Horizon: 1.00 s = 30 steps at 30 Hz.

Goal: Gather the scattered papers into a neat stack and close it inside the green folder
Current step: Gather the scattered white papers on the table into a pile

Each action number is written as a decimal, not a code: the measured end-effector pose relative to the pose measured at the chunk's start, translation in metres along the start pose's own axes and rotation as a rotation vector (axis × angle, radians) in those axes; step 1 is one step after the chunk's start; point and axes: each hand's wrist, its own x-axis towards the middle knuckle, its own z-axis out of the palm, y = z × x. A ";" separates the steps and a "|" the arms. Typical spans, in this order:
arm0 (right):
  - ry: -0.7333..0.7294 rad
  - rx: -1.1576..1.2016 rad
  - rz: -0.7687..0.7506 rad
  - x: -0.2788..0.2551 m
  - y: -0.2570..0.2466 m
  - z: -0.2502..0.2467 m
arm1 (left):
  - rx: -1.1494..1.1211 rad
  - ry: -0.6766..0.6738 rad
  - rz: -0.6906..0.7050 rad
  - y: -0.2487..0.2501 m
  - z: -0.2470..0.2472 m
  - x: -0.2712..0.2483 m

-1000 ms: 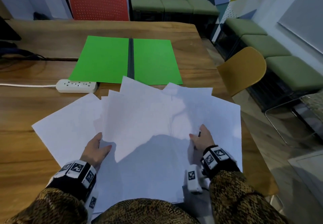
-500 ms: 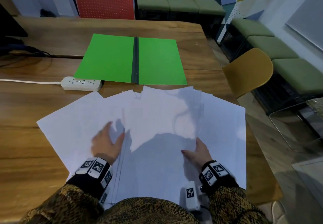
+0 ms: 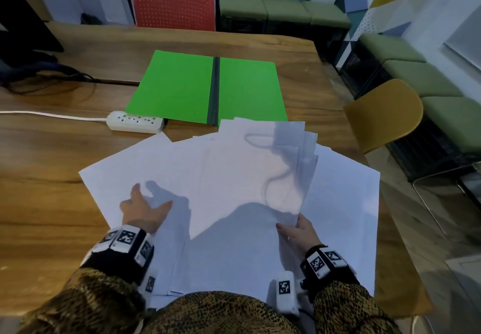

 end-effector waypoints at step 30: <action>-0.101 -0.111 -0.135 0.018 -0.028 0.021 | -0.707 -0.493 0.105 -0.020 -0.009 -0.002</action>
